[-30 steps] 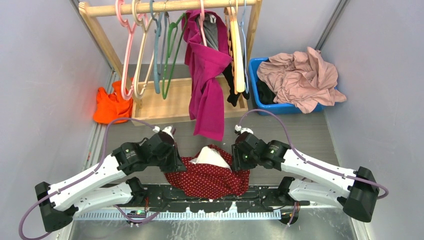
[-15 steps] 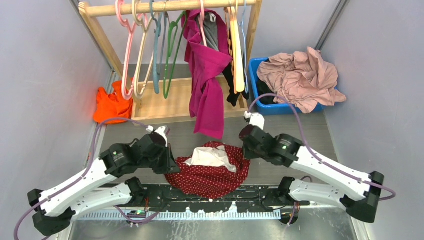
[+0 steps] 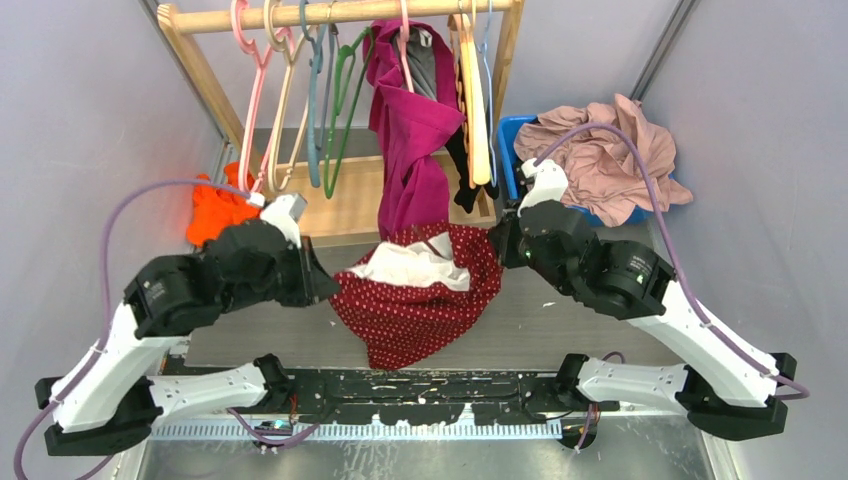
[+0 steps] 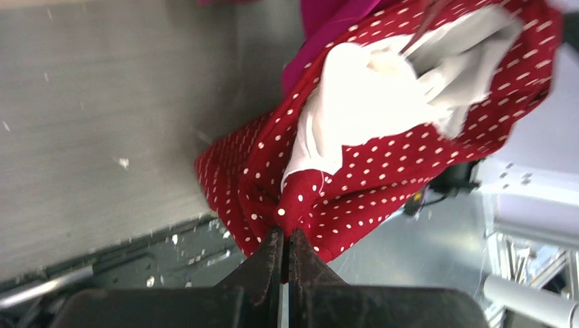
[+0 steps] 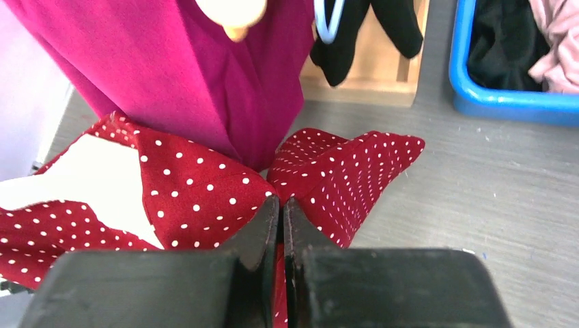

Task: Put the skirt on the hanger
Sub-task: Flatten out the skirt at the center of the board.

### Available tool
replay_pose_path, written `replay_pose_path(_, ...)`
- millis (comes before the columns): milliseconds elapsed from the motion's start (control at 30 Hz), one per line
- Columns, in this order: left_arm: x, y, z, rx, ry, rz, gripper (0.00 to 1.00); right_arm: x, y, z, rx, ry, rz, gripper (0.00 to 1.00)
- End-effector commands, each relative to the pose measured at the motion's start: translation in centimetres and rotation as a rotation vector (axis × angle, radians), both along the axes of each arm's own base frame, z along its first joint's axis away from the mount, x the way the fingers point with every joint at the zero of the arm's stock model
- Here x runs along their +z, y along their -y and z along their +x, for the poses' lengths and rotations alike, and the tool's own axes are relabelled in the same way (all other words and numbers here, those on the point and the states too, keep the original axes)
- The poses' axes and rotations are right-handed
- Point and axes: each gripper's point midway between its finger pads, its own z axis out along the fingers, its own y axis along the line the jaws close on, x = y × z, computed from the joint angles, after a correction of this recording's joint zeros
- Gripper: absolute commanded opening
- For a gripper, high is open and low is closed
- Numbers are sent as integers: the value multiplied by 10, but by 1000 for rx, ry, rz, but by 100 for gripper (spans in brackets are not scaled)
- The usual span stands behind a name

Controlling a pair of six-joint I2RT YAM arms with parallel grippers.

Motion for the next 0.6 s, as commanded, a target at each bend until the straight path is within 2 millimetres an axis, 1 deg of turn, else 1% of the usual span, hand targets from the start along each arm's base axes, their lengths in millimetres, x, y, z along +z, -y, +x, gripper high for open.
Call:
replay_pose_path(0,49,-26,19,51,195,31,0,41,-3,13,-14,135,70,1)
replay_pose_path(67,52,-30,18,54,220,11,0,27,-4,10,-6,117,88,1)
replay_pose_path(100,48,-31,16,52,223,0,0,19,-4,7,-2,107,106,1)
replay_pose_path(167,32,-29,11,40,202,-19,1,-9,-2,-1,4,58,107,1)
replay_pose_path(233,8,-17,4,2,139,-36,2,-43,0,-13,20,-21,96,2)
replay_pose_path(300,-27,-1,-6,-44,30,-34,1,-75,1,-30,36,-110,129,6)
replay_pose_path(333,-45,8,-12,-71,-26,-38,1,-89,2,-37,42,-151,148,10)
replay_pose_path(367,-63,18,-18,-100,-84,-53,0,-103,2,-45,47,-192,158,20)
replay_pose_path(400,-80,26,-24,-118,-139,-62,0,-119,5,-50,38,-227,158,33)
replay_pose_path(433,-106,30,-29,-123,-196,-52,0,-132,3,-59,55,-277,164,40)
replay_pose_path(467,-120,34,-33,-131,-228,-57,0,-144,3,-64,60,-310,161,42)
replay_pose_path(533,-137,39,-36,-130,-251,-70,0,-161,-2,-69,69,-353,168,44)
replay_pose_path(567,-141,39,-37,-128,-255,-72,0,-169,-5,-70,73,-373,167,47)
